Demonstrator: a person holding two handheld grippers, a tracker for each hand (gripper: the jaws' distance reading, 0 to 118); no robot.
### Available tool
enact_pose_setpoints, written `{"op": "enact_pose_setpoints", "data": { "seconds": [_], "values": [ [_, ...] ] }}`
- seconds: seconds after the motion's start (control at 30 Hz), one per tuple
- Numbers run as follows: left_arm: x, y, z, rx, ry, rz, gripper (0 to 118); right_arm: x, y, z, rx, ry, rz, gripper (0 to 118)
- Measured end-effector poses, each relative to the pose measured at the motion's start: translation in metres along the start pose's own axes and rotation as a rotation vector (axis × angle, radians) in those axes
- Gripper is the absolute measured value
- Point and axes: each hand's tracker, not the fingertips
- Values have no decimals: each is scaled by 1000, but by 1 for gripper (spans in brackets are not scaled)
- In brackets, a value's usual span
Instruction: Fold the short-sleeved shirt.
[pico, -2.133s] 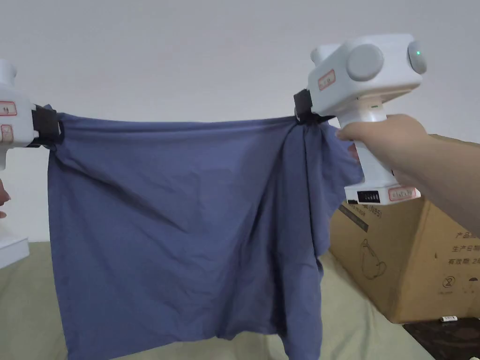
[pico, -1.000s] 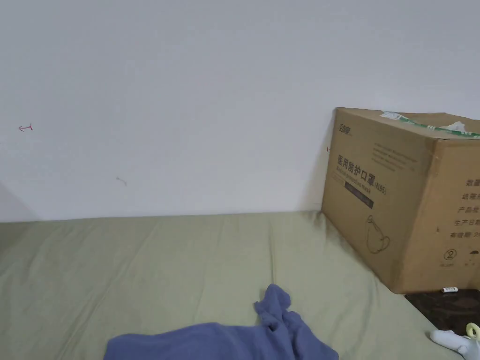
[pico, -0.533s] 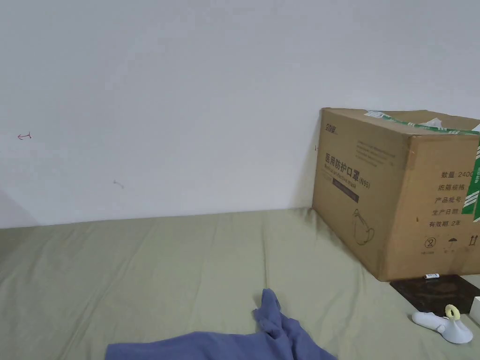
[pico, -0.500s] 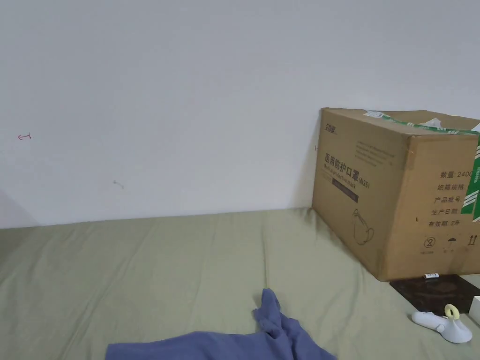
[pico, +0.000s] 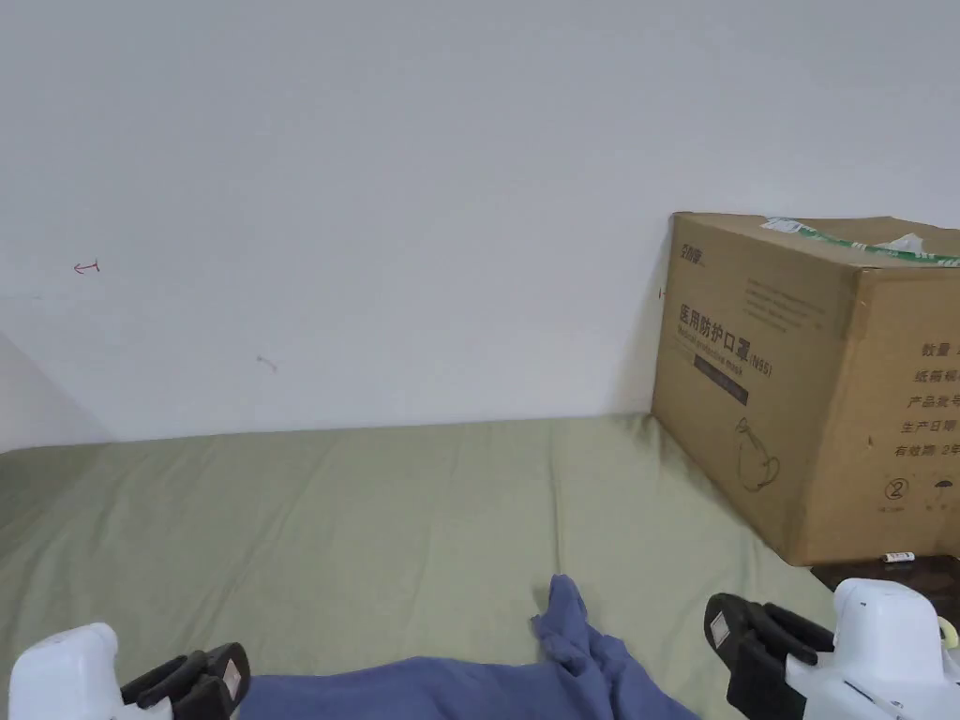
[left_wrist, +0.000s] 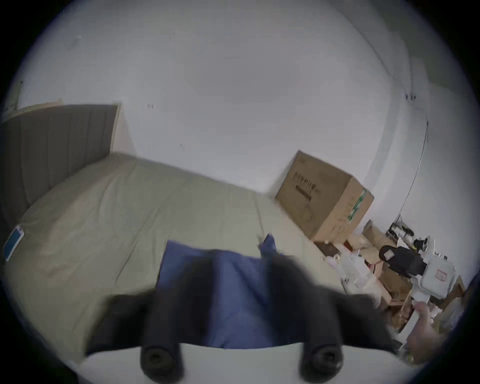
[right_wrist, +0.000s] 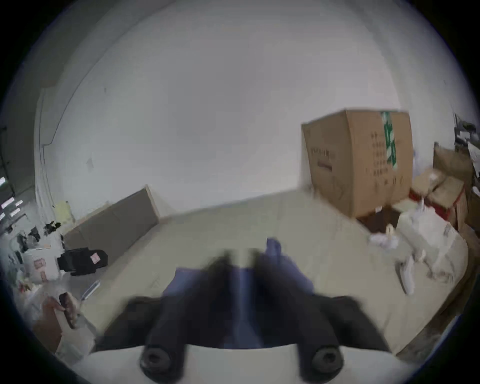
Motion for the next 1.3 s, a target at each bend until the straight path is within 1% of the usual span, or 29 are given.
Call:
{"op": "enact_pose_setpoints", "data": {
  "seconds": [0.03,0.07,0.13,0.2,0.27,0.3,0.37,0.43,0.5,0.53,0.57,0.6,0.63,0.7,0.77,0.8,0.83,0.87,0.9,0.93,0.97,1.0,1.03,1.07,1.1,1.13,1.2,1.27,1.3],
  "values": [
    [3,0,-3,-19,53,-28,0,1,1,-4,-1,42,-16,0],
    [2,1,-8,-35,44,-32,0,3,2,-11,-13,90,-34,0],
    [-3,5,-24,-62,13,-27,0,3,2,-24,-33,63,-22,0],
    [-10,13,-44,-102,61,-50,0,7,-3,-39,-55,52,-21,0],
    [-33,27,-89,-256,101,-30,0,14,-6,-56,-103,54,-42,0],
    [-47,31,-113,-337,90,-3,0,16,-8,-64,-109,55,-51,0],
    [-81,32,-175,-548,105,35,0,24,-15,-80,-132,59,-70,0],
    [-111,22,-229,-645,147,22,0,31,-21,-95,-161,58,-85,0],
    [-136,10,-271,-689,177,11,12,38,-29,-110,-196,46,-96,0],
    [-151,-1,-292,-689,180,13,12,42,-33,-118,-215,39,-104,0],
    [-163,-12,-311,-722,221,22,47,44,-38,-125,-234,35,-115,0],
    [-173,-21,-325,-759,250,30,105,48,-42,-130,-250,31,-126,0],
    [-180,-29,-336,-721,259,26,118,52,-48,-137,-269,26,-138,0],
    [-188,-43,-361,-751,261,13,114,59,-58,-146,-294,16,-156,0],
    [-189,-64,-379,-828,262,-58,114,66,-68,-155,-321,-9,-156,0],
    [-187,-76,-368,-871,273,-96,111,70,-71,-160,-337,-22,-151,0],
    [-178,-80,-363,-851,300,-210,107,73,-73,-164,-358,-33,-143,0],
    [-168,-75,-355,-778,276,-261,104,77,-74,-170,-371,-36,-132,0],
    [-163,-70,-350,-746,273,-244,88,82,-74,-175,-380,-33,-122,0],
    [-160,-69,-337,-727,296,-266,68,90,-73,-183,-393,-2,-113,0],
    [-157,-64,-328,-697,298,-271,40,97,-72,-194,-404,39,-105,0],
    [-159,-59,-320,-683,289,-259,2,104,-70,-206,-413,38,-94,0],
    [-161,-54,-311,-671,250,-206,2,110,-67,-222,-450,11,-58,0],
    [-168,-49,-299,-665,264,-173,2,116,-64,-242,-491,-10,-47,0],
    [-172,-47,-293,-675,264,-148,2,122,-62,-259,-518,-27,-55,0],
    [-176,-45,-287,-676,266,-128,2,128,-60,-282,-564,-60,-63,15],
    [-182,-44,-280,-690,270,-105,2,140,-63,-330,-723,-107,-87,94],
    [-186,-44,-272,-688,275,-102,2,148,-71,-367,-788,-102,-113,94],
    [-188,-43,-269,-686,281,-107,2,150,-75,-381,-815,-111,-111,94]
  ]
}}
